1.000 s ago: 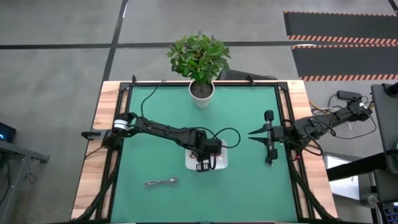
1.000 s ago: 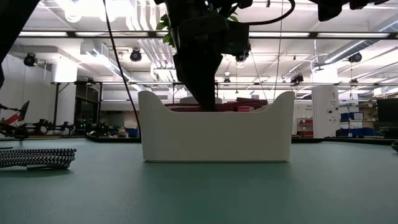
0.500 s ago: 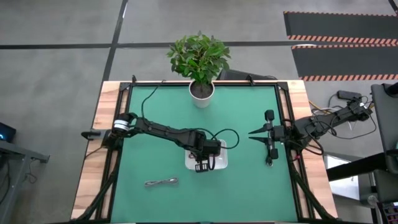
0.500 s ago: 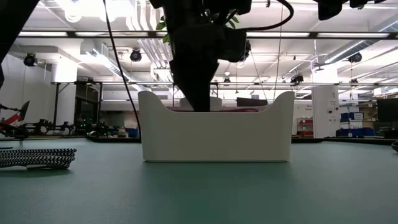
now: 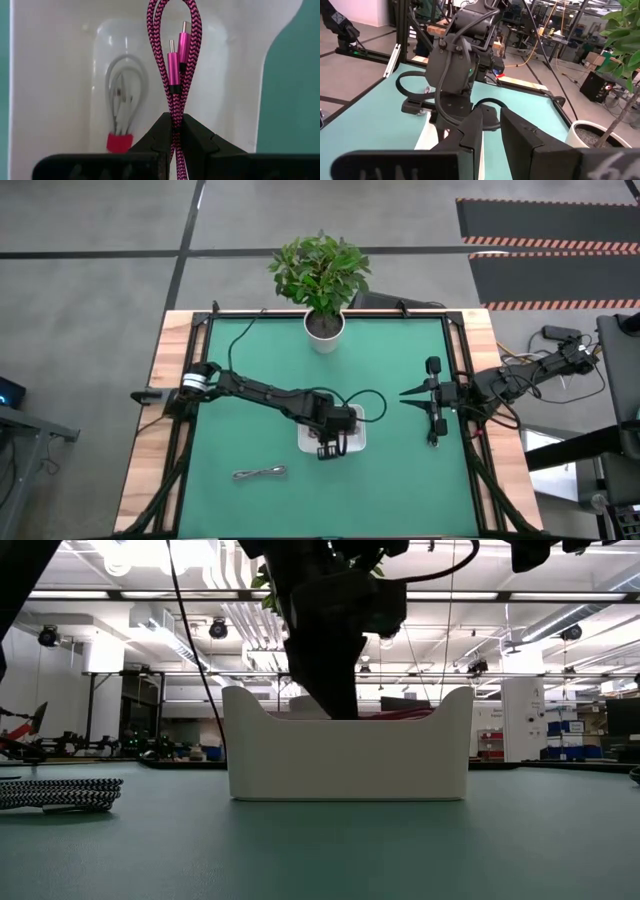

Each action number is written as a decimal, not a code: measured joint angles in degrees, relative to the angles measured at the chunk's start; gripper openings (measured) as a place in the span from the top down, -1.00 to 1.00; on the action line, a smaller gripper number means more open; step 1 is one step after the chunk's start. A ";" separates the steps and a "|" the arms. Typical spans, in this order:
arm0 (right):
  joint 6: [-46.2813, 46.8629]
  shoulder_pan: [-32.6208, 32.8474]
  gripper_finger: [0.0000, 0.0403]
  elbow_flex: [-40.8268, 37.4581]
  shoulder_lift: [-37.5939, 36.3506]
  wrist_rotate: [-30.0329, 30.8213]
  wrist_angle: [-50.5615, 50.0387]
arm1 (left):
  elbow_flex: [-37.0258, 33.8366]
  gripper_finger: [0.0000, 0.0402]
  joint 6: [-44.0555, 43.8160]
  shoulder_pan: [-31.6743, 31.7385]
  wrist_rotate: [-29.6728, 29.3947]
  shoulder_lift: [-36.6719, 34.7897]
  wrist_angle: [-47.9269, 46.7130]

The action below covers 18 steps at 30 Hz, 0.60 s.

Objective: Pick and place USB-C Cables
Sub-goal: Put the red charger cable into the white bin

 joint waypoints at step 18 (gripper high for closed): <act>-0.11 0.00 0.71 0.00 0.00 -0.01 -0.07 | -3.41 0.94 0.42 0.07 -0.38 0.00 4.19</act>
